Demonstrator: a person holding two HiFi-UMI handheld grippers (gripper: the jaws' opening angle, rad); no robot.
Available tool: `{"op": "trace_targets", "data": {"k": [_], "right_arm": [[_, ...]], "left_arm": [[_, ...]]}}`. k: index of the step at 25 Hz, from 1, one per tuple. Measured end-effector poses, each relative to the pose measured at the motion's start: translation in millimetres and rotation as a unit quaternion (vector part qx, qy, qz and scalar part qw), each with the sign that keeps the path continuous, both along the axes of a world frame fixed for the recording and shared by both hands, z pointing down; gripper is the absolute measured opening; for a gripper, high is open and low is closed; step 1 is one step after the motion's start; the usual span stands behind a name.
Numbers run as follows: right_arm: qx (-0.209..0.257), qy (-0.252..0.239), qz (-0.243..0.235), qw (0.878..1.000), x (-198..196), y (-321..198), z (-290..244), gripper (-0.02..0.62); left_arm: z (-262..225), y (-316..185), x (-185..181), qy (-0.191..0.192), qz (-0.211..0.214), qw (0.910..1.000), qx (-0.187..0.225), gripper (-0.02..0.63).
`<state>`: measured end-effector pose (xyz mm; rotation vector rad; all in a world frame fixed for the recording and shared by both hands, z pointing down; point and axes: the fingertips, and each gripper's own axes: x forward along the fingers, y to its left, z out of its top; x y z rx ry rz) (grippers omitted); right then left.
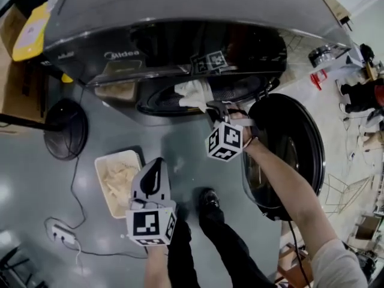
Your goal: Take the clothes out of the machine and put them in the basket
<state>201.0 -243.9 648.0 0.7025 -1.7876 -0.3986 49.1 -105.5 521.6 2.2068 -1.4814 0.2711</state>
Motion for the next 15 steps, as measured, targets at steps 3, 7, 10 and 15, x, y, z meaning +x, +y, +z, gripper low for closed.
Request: {"op": "trace_targets", "data": {"k": [3, 7, 10, 15], "right_arm": [[-0.015, -0.025, 0.019, 0.999, -2, 20, -21, 0.035], [-0.028, -0.052, 0.039, 0.997, 1, 43, -46, 0.035], [-0.035, -0.078, 0.06, 0.995, 3, 56, -66, 0.035], [-0.042, -0.142, 0.113, 0.983, -1, 75, -101, 0.035]], "left_arm": [[-18, 2, -5, 0.001, -0.002, 1.0, -0.006, 0.018], [-42, 3, -6, -0.006, 0.006, 0.9999, -0.01, 0.018], [-62, 1, -9, -0.012, 0.004, 0.9999, -0.005, 0.018], [-91, 2, -19, -0.016, -0.002, 0.9999, -0.003, 0.018]]}}
